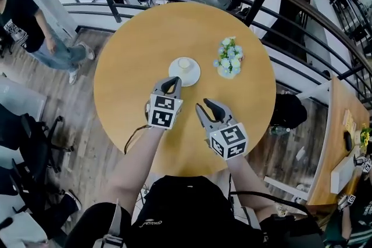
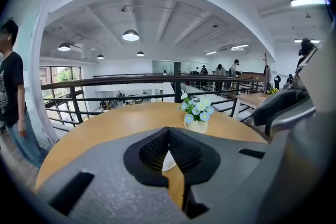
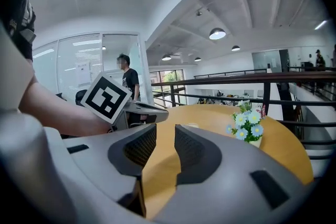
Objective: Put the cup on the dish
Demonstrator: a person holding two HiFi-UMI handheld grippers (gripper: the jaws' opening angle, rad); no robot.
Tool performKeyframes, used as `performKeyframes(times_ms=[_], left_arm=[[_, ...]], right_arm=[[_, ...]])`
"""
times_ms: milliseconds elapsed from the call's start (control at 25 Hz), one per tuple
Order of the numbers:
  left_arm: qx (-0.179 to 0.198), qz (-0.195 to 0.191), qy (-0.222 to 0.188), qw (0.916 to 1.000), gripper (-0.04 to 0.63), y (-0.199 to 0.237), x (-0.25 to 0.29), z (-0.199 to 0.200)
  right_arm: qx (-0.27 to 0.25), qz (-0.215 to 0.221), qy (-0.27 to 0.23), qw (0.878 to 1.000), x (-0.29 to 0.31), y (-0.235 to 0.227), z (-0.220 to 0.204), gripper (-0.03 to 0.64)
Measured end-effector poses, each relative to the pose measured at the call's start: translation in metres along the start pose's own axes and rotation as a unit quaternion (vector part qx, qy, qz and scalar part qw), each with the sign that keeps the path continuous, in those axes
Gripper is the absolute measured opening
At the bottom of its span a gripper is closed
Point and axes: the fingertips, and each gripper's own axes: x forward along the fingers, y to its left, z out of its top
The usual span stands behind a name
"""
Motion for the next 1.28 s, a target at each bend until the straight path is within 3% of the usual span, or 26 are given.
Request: performKeyframes(times_ms=[280,560,1280], left_arm=[[-0.006,0.004,-0.03,0.9995,0.005,-0.012,-0.055,0.03],[0.011,0.006,-0.064,0.9979,0.005,-0.037,-0.082,0.063],[0.017,0.0,-0.073,0.9972,0.005,-0.026,-0.095,0.074]], right_arm=[[-0.026,0.015,-0.024,0.999,-0.01,0.028,0.036,0.107],[-0.037,0.012,-0.048,0.998,-0.033,0.025,0.056,0.106],[-0.05,0.011,-0.044,0.998,-0.022,0.035,0.068,0.087]])
